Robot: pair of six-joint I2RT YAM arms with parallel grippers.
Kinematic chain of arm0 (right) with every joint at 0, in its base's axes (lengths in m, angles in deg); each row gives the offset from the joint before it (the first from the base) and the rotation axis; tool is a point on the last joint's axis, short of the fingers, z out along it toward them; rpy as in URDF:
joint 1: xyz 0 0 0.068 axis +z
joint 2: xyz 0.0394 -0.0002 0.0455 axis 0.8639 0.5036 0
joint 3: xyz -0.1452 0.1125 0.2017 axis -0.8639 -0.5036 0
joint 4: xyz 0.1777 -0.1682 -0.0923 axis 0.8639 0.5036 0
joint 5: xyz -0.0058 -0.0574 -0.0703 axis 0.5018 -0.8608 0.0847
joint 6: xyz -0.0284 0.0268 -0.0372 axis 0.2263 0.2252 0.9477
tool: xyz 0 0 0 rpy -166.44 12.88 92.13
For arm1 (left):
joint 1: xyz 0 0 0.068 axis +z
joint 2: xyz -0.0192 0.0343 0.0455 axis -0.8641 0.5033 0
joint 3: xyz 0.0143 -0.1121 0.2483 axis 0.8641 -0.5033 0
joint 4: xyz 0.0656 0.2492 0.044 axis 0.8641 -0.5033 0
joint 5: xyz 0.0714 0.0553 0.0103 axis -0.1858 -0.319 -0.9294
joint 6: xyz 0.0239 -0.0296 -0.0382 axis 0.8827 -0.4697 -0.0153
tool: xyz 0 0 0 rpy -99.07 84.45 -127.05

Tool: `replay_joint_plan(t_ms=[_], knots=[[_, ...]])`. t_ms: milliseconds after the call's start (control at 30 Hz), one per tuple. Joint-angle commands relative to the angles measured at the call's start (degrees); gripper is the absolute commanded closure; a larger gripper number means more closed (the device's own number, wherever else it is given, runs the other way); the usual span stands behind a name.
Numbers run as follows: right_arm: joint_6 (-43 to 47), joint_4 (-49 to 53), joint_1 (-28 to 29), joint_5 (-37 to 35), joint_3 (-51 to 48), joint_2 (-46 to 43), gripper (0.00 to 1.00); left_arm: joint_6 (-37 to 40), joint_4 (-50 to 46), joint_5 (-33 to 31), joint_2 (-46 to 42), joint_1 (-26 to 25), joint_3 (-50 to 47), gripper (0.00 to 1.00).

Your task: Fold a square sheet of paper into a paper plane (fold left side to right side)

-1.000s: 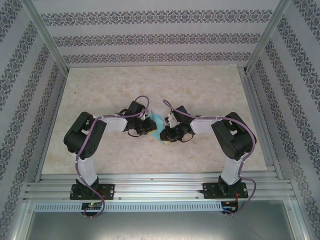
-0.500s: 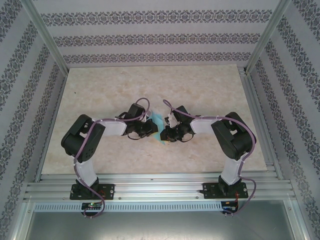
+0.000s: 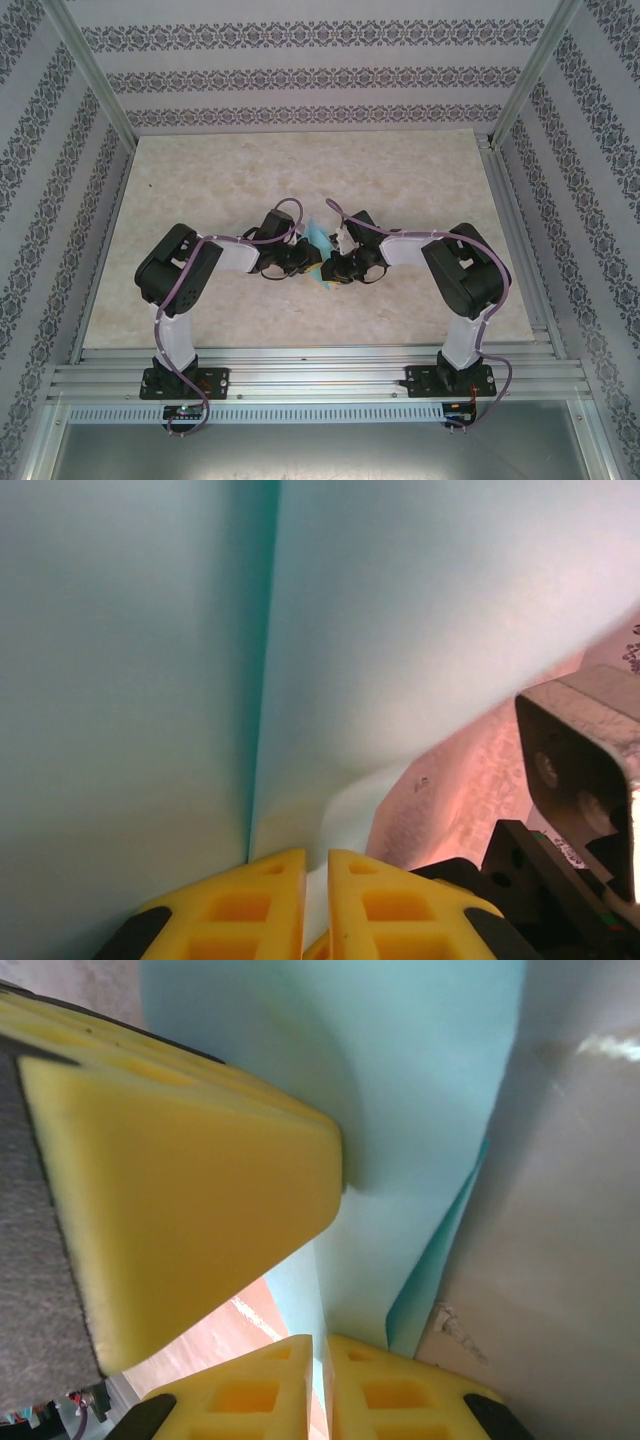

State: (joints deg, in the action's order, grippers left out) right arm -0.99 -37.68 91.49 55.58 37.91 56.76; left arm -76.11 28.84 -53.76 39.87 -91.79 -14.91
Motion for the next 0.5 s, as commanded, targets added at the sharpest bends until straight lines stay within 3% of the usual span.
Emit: replay_joint_plan(t_ms=[0, 200, 467], knots=[[2.0, 6.4, -0.1, -7.3, -1.5, 4.1, 0.87, -1.1, 1.2, -4.2, 2.0, -0.9, 0.5, 0.84], [3.1, 8.8, 0.3, -8.9, -0.8, 4.1, 0.87, 2.7, -6.5, -9.2, 2.5, -0.4, 3.4, 0.85], [3.9, 11.5, 1.2, -11.1, 0.0, 4.7, 0.88, 5.5, -9.9, -12.9, 3.4, 0.7, 8.2, 0.85]])
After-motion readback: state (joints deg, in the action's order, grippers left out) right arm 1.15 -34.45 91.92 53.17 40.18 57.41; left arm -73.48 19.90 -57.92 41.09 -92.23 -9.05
